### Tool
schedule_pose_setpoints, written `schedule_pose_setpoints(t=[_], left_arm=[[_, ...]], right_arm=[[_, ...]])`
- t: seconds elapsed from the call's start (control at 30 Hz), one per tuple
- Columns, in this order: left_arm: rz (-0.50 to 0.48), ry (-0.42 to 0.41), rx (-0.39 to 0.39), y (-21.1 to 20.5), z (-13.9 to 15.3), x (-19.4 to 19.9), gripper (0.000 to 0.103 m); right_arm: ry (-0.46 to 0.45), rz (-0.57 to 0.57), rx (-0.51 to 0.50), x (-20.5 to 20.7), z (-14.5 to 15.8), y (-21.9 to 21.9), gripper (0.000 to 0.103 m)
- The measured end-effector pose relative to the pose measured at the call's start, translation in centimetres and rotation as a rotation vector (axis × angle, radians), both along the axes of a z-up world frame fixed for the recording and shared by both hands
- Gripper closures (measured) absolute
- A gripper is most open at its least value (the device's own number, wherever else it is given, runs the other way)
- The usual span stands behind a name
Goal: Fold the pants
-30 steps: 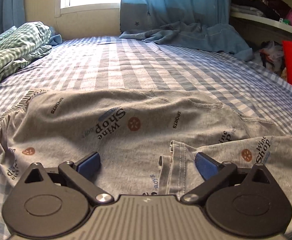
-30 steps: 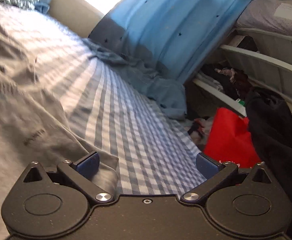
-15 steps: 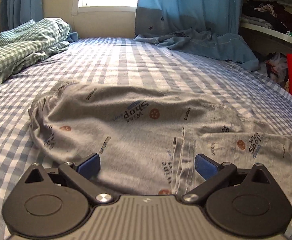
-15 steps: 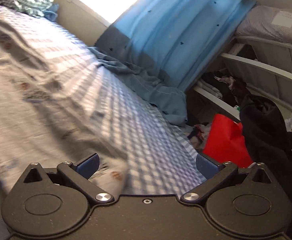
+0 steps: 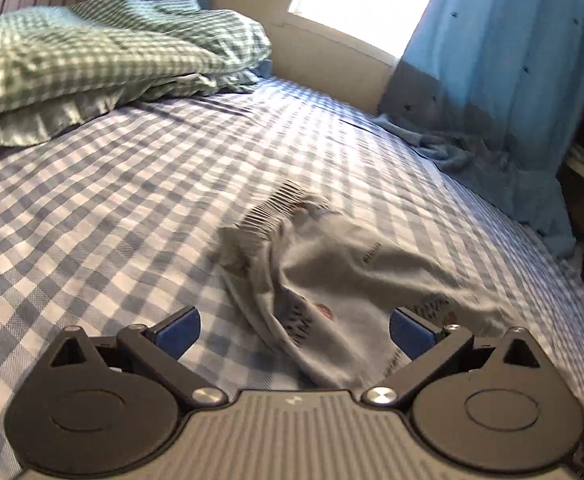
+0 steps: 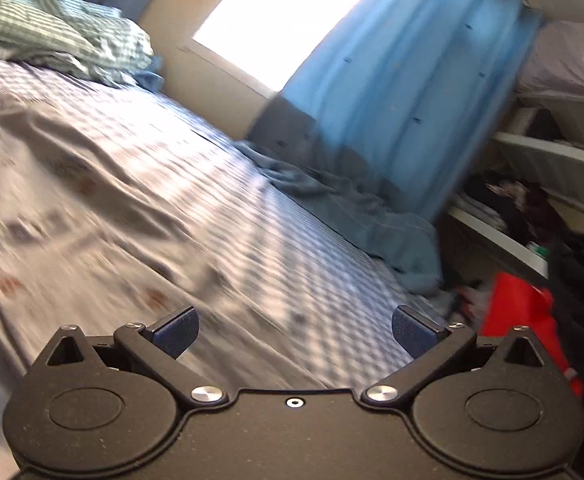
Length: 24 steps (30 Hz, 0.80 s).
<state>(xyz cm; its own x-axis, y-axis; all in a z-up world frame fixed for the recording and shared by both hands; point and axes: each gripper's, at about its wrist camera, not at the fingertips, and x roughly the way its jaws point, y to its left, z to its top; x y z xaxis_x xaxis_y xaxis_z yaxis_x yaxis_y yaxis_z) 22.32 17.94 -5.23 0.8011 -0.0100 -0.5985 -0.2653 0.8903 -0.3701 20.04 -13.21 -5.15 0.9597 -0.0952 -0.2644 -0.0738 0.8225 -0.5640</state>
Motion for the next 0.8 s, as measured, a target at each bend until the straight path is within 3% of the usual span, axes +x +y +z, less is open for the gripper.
schedule_pose_setpoints(t=[0.23,0.33,0.43,0.6,0.67,0.73,0.8], left_arm=[[0.109,-0.029,-0.194,6.1,-2.3,3.1,0.000],[0.109,-0.051,-0.217,6.2,-2.5,3.6,0.000],[0.095,-0.054,-0.219,5.8,-2.6,4.2,0.001],[0.151,-0.070,-0.218,5.5,-3.0,4.3,0.005],[0.176,-0.080,-0.216,5.3,-3.0,4.2,0.012],[0.185,-0.084,-0.218,5.3,-3.1,4.2,0.035],[0.194,-0.074,-0.249,5.4,-3.6,4.3,0.050]], right_arm=[[-0.006,0.052,-0.002,8.5,0.3,4.7,0.001],[0.030,0.006,-0.034,12.7,-0.9,5.0,0.001],[0.140,-0.026,-0.056,15.7,-2.7,4.8,0.001],[0.101,0.011,0.015,12.8,-0.7,4.1,0.001],[0.088,0.051,0.034,10.4,0.3,3.9,0.001],[0.083,0.082,0.049,7.8,1.0,3.7,0.001],[0.086,0.119,0.084,5.0,1.5,3.5,0.001]])
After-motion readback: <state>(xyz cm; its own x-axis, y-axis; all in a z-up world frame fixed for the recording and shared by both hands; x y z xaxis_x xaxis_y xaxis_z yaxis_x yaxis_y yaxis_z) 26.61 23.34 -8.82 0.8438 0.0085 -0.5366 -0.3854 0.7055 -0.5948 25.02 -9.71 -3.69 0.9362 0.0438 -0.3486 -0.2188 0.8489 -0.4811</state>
